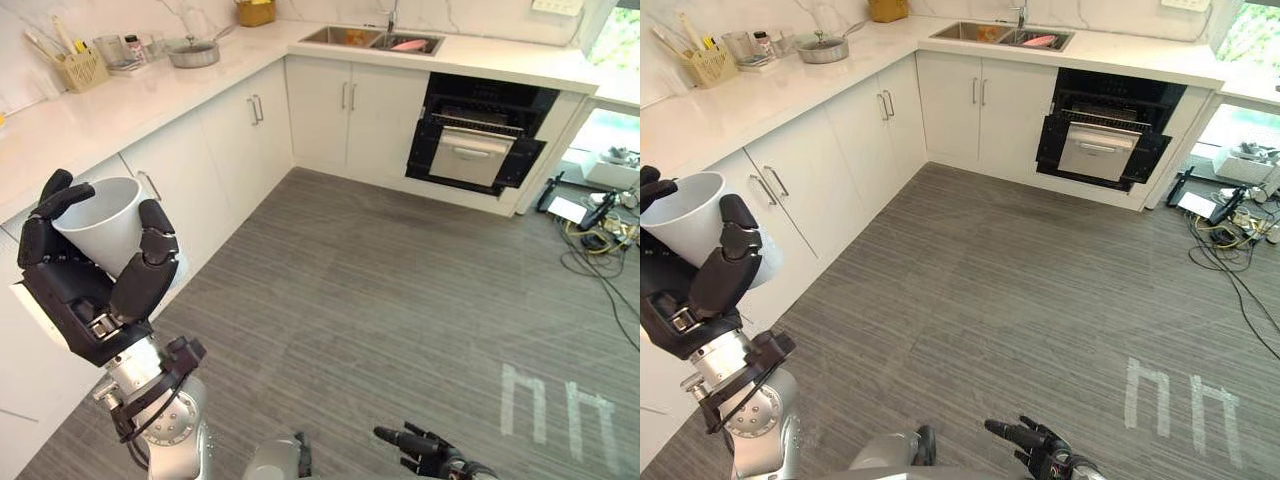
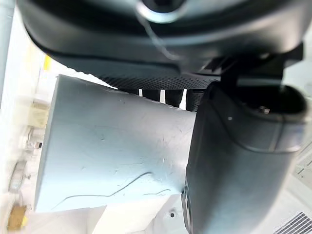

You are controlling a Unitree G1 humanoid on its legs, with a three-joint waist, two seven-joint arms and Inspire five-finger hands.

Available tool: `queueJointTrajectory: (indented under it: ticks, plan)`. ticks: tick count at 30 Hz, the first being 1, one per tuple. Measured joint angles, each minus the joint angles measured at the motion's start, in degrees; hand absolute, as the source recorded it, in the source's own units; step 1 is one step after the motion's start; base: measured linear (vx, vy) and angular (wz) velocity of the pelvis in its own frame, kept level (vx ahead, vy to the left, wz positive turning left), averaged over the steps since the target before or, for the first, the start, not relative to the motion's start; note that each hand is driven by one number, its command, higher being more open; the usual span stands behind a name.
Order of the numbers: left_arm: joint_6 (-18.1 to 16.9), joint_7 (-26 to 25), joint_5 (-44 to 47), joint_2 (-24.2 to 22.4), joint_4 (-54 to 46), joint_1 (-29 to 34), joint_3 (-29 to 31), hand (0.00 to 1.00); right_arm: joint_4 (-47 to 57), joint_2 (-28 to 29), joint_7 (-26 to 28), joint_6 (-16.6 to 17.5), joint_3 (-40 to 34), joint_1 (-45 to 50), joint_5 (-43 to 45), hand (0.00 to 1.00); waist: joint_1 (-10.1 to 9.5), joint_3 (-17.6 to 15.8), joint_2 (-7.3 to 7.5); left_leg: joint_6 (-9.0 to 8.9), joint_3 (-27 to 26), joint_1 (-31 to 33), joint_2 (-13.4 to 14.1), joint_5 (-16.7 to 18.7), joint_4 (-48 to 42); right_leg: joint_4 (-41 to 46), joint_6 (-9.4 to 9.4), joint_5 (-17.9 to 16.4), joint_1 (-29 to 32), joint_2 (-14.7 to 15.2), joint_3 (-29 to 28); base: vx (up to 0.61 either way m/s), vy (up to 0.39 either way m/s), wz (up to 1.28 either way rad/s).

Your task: Walk over to the sink, pick up the cup, carry it to the dishwasher, place the cup inside the dishwasher, then close the dishwasher door

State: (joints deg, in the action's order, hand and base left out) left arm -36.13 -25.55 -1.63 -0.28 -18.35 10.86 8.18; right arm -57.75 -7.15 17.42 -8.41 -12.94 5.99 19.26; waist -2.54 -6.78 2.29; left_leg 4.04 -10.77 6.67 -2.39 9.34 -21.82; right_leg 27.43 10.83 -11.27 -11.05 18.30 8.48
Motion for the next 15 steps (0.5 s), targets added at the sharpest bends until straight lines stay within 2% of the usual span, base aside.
queueJointTrajectory:
  ticks: [1,2,3,4,5,6,7,8,9,10,11,12,13,14,15]
  plan:
    - [0.1,0.4,0.0,0.7,0.0,-0.7,-0.1,0.00,0.9,0.8,0.0,1.0,-1.3,0.4,1.1,1.00,0.35,0.0,0.60,0.36,0.0,-3.2,-1.2,0.3,2.9,8.1,-0.24,3.8,3.1,1.4,-0.5,0.28,0.159,-0.09]
    - [0.1,0.5,0.0,1.4,0.0,-0.9,-0.3,0.00,1.2,1.2,0.2,1.5,-1.7,0.7,1.6,1.00,0.57,0.1,0.82,0.42,0.2,-4.9,-1.7,0.3,4.5,12.4,0.03,6.3,4.9,1.3,-2.2,0.41,0.206,-0.01]
    - [0.1,0.4,-0.1,2.7,0.0,-1.3,-1.5,0.00,2.2,2.2,0.3,2.8,-1.9,1.5,1.9,1.00,1.22,0.1,0.83,0.56,0.8,-8.2,-2.1,0.2,7.5,21.2,0.10,6.6,9.0,-1.1,-5.2,0.33,0.113,0.19]
    - [0.1,0.4,-0.4,3.8,0.0,-1.5,-3.2,0.00,3.6,3.1,0.4,3.7,-1.8,1.7,1.9,1.00,2.31,0.1,0.70,0.60,2.4,-11.1,-2.0,0.2,10.2,26.6,-1.83,3.9,12.2,-3.7,-4.7,0.33,0.085,0.29]
    - [0.1,0.4,-0.7,4.0,0.0,-1.8,-4.3,0.00,4.3,3.5,0.4,4.1,-1.7,1.8,1.9,1.00,2.71,0.1,0.70,0.58,2.9,-12.4,-2.0,0.2,11.5,27.5,-2.76,2.1,13.6,-4.8,-3.7,0.34,0.049,0.37]
    - [0.1,0.4,-1.1,4.1,0.0,-2.7,-6.3,0.00,5.6,3.9,0.4,4.3,-1.4,1.9,1.9,1.00,3.10,0.1,0.64,0.00,3.6,-14.8,-2.0,-0.1,13.9,26.1,-4.29,-1.6,16.9,-6.7,-1.7,0.37,0.023,0.30]
    - [0.2,0.8,-1.3,4.1,0.2,-3.7,-7.3,0.00,6.7,4.2,0.0,4.2,-1.3,1.7,2.1,1.00,3.57,0.0,0.33,0.01,4.0,-16.7,-1.6,-0.2,15.3,20.1,-6.18,-4.0,19.9,-9.0,-0.7,0.39,0.016,0.23]
    - [0.4,0.9,-1.3,4.3,0.3,-4.4,-7.8,0.00,7.4,4.4,-0.3,4.0,-1.3,1.7,2.2,1.00,3.67,0.0,0.17,-0.34,4.2,-17.5,-1.4,0.0,15.9,15.9,-7.00,-4.6,21.4,-10.1,-0.5,0.43,-0.003,0.26]
    - [0.8,1.2,-1.2,4.7,0.6,-6.2,-8.3,0.00,8.6,4.9,-0.9,3.5,-1.3,1.7,3.2,1.00,4.29,-0.2,-0.10,-1.05,4.9,-18.5,-0.6,0.9,16.6,6.2,-7.58,-4.0,23.9,-12.4,-0.6,0.45,-0.039,0.39]
    - [1.2,1.9,-0.6,5.0,1.1,-7.9,-8.4,0.00,9.6,5.5,-1.7,2.9,-1.3,1.4,3.9,1.00,5.33,-0.4,-0.39,-1.77,5.5,-19.3,0.5,2.0,16.8,-3.1,-7.99,-0.8,25.8,-14.1,-1.1,0.46,-0.061,0.42]
    - [1.6,2.3,0.0,5.0,1.2,-8.4,-8.6,0.00,10.2,5.7,-2.2,2.5,-1.3,1.4,4.1,1.00,5.55,-0.5,-0.58,-2.38,5.5,-20.0,1.1,2.9,16.8,-6.7,-8.10,1.5,26.4,-15.0,-1.4,0.48,-0.107,0.32]
    - [2.1,2.9,0.5,4.9,1.5,-8.2,-8.8,0.00,10.8,5.8,-2.9,1.9,-1.3,1.4,4.2,1.00,5.61,-0.6,-0.79,-4.58,5.2,-22.4,2.3,4.6,16.5,-11.0,-8.64,6.2,26.9,-16.4,-2.1,0.52,-0.146,0.12]
    - [2.1,3.0,0.4,4.7,2.4,-7.5,-8.8,0.00,11.3,5.8,-3.4,0.9,-1.2,1.7,4.1,1.00,5.58,-0.6,-0.72,-6.70,4.9,-24.7,2.9,7.0,15.0,-11.7,-9.88,10.3,26.5,-16.6,-2.3,0.70,-0.200,0.10]
    - [2.1,3.0,0.3,4.7,2.7,-6.9,-8.8,0.00,11.3,5.7,-3.7,0.5,-1.3,1.8,4.1,1.00,5.65,-0.6,-0.74,-7.30,4.7,-26.0,3.1,8.4,13.9,-10.2,-10.98,13.8,26.1,-16.3,-2.1,0.62,-0.185,0.05]
    - [1.7,3.0,-0.1,3.6,3.2,-6.0,-8.9,0.00,11.6,5.2,-4.1,0.1,-1.4,1.6,4.0,1.00,5.62,-0.8,-2.11,-8.00,4.3,-27.6,4.5,10.1,12.1,-6.0,-12.24,13.4,26.3,-17.2,-1.5,0.62,-0.191,0.06]
